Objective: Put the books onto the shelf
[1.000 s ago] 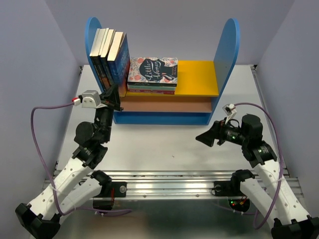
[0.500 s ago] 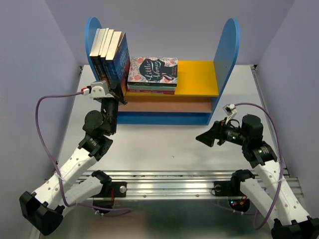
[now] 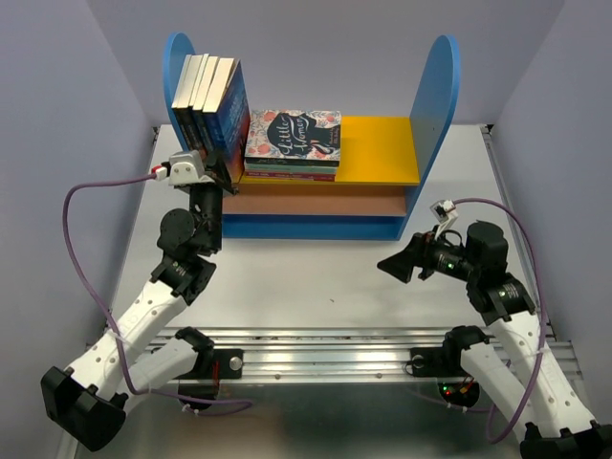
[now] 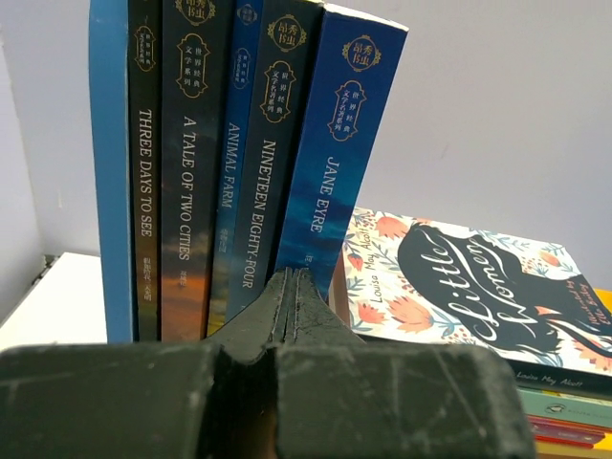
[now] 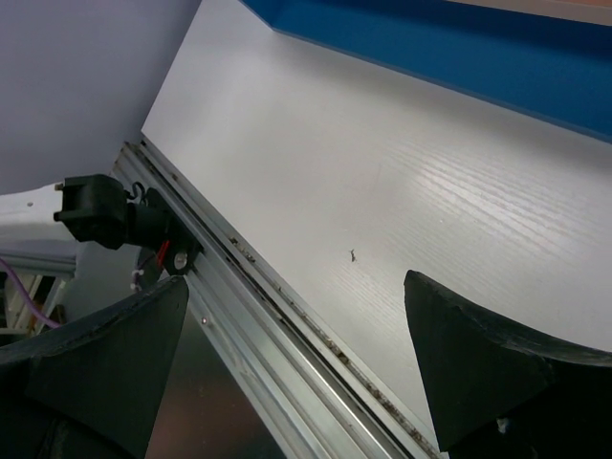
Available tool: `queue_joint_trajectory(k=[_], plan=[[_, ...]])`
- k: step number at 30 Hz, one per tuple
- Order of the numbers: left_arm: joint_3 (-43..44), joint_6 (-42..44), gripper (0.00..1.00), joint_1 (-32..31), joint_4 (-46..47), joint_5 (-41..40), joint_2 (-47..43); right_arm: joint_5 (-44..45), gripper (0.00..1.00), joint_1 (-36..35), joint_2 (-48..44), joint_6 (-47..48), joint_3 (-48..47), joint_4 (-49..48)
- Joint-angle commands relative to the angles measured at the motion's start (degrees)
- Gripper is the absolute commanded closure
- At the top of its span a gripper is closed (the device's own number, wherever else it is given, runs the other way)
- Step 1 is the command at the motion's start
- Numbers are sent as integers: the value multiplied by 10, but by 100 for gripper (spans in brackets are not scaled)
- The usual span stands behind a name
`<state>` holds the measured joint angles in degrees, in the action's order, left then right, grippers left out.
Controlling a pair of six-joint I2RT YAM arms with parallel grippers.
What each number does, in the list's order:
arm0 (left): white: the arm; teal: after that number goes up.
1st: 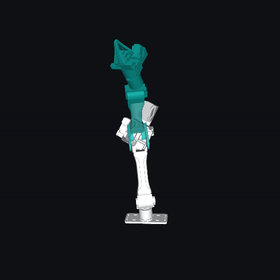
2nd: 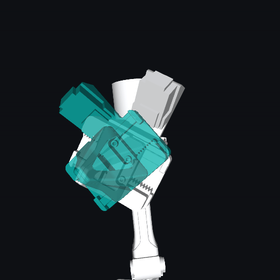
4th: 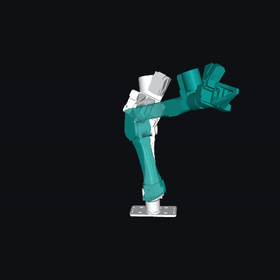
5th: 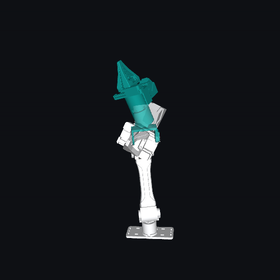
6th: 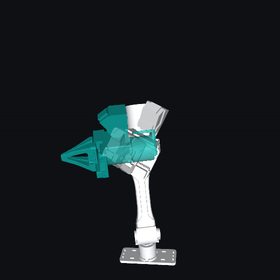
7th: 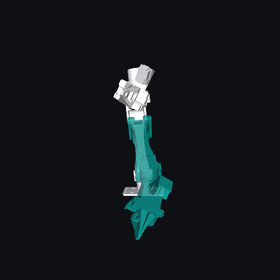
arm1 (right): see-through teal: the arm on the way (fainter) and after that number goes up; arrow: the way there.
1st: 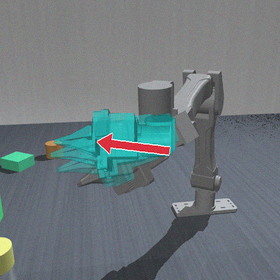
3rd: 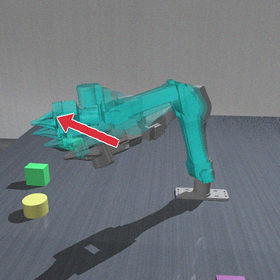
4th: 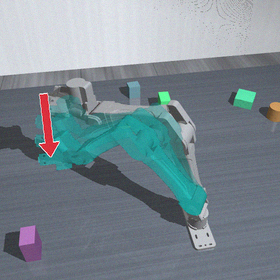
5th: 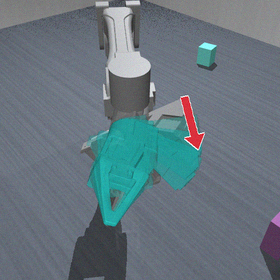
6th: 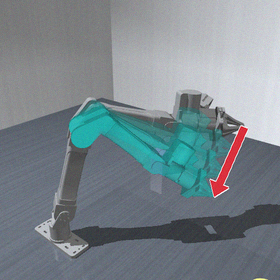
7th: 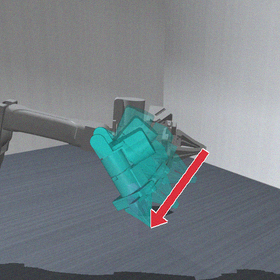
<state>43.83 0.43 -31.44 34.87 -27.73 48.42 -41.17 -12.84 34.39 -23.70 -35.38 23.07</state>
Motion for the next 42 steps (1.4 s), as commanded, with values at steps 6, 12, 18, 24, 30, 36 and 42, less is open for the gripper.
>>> queue_joint_trajectory(k=[6, 12, 18, 24, 30, 36, 42], plan=[[27, 16, 100, 25, 48, 1, 25, 1, 0, -1, -6, 23, -46, 24], [20, 5, 100, 31, 49, 11, 19, -5, 0, -1, -13, 43, -81, 67], [-11, -1, 100, 31, 47, 49, -32, -13, 0, -1, -7, 49, -85, 65], [-11, -1, 100, 31, 24, 30, -47, -8, 0, -1, -4, 50, -84, 60], [-5, 0, 100, 31, 20, 23, -25, -8, 0, -1, 1, 51, -81, 58], [11, 7, 100, 31, 22, 10, 0, -2, 0, -1, -2, 50, -75, 52], [20, 14, 100, 38, 25, 0, 18, -1, 0, -1, -3, 49, -75, 54]])
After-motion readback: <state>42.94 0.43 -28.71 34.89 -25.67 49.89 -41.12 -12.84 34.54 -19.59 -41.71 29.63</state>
